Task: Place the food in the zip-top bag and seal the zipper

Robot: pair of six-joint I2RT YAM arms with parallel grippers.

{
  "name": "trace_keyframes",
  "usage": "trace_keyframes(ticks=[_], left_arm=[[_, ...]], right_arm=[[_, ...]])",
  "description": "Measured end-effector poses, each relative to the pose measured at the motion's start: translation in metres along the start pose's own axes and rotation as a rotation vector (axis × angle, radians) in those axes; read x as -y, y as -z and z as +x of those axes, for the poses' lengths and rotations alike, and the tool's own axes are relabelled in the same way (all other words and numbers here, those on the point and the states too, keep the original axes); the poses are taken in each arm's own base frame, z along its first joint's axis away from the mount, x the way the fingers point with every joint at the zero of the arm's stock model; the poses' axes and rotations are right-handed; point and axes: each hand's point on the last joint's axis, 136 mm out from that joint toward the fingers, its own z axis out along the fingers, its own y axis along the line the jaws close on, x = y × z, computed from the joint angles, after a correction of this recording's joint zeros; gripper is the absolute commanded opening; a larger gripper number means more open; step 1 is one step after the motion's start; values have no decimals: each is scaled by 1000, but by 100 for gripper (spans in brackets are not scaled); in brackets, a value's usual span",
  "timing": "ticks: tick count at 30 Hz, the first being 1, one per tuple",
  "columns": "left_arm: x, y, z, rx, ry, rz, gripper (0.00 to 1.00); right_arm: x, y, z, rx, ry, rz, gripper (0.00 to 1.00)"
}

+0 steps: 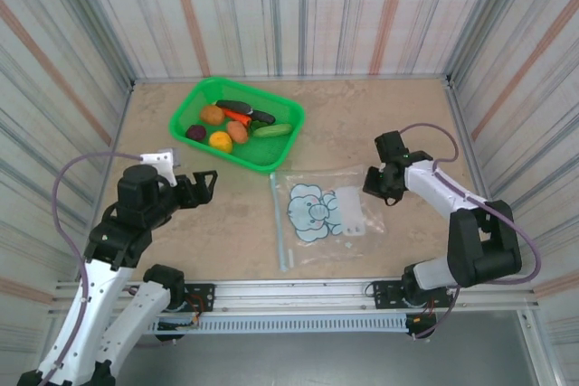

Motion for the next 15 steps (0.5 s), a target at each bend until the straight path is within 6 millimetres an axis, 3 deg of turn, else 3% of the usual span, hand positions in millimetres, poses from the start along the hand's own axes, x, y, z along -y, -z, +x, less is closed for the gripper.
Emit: trace_keyframes(ticks=[4, 6, 8, 12, 15], left_arm=[[0, -1, 1, -5, 0, -2, 93], [-1, -3, 1, -12, 1, -6, 93], [-2, -5, 2, -20, 3, -11, 92], [-7, -7, 5, -32, 5, -36, 91], [-10, -7, 6, -36, 6, -51, 91]], right_arm=[[8, 21, -21, 99, 55, 153, 46], [-13, 36, -23, 153, 148, 173, 47], [-46, 52, -17, 182, 250, 126, 45], [-128, 71, 31, 152, 475, -40, 44], [-172, 66, 79, 92, 608, -70, 48]])
